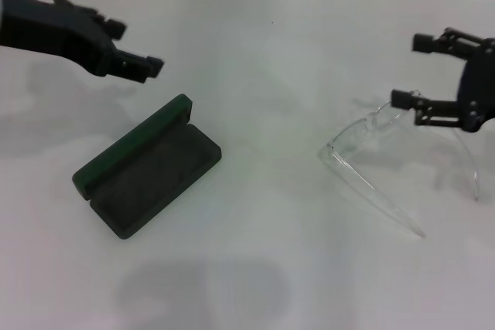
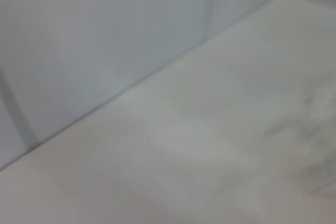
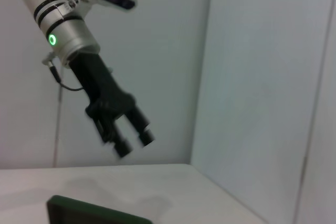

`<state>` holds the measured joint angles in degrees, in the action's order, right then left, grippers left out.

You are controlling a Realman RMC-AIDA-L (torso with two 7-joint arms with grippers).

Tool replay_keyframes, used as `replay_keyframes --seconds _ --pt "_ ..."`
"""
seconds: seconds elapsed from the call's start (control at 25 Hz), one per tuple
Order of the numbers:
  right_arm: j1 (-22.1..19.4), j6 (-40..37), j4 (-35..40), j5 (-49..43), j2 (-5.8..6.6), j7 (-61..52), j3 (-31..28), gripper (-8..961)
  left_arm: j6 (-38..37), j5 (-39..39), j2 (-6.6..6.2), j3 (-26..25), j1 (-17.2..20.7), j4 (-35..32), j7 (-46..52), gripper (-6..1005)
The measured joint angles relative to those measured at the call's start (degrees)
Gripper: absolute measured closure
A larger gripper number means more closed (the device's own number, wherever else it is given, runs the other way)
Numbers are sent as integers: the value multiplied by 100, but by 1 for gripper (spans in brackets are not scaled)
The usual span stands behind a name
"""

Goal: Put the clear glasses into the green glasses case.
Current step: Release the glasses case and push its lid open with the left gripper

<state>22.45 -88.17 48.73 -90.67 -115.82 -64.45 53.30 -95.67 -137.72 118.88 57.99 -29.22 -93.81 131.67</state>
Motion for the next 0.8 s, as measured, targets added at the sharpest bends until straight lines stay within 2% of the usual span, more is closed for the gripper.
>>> replay_keyframes --seconds 0.04,0.08,0.2,0.28,0.48,0.8 --pt "-56 10 85 29 0 -9 -14 93 -11 -748 54 529 -129 -180 460 163" --pt "-127 27 200 57 -1 -13 -18 93 -11 -748 54 529 -129 -180 460 164" --pt "-303 102 513 79 -1 -27 -32 93 -136 -1290 22 1360 -343 -201 1160 166" --pt "-339 134 598 78 8 -33 -37 93 -282 -1423 21 1666 -506 -79 1436 167" --pt "-304 112 608 61 27 -36 -43 94 -415 -1689 51 1877 -643 365 1653 170" --pt "-306 75 614 77 33 -38 -48 94 -179 -1791 46 1863 -657 994 1611 175"
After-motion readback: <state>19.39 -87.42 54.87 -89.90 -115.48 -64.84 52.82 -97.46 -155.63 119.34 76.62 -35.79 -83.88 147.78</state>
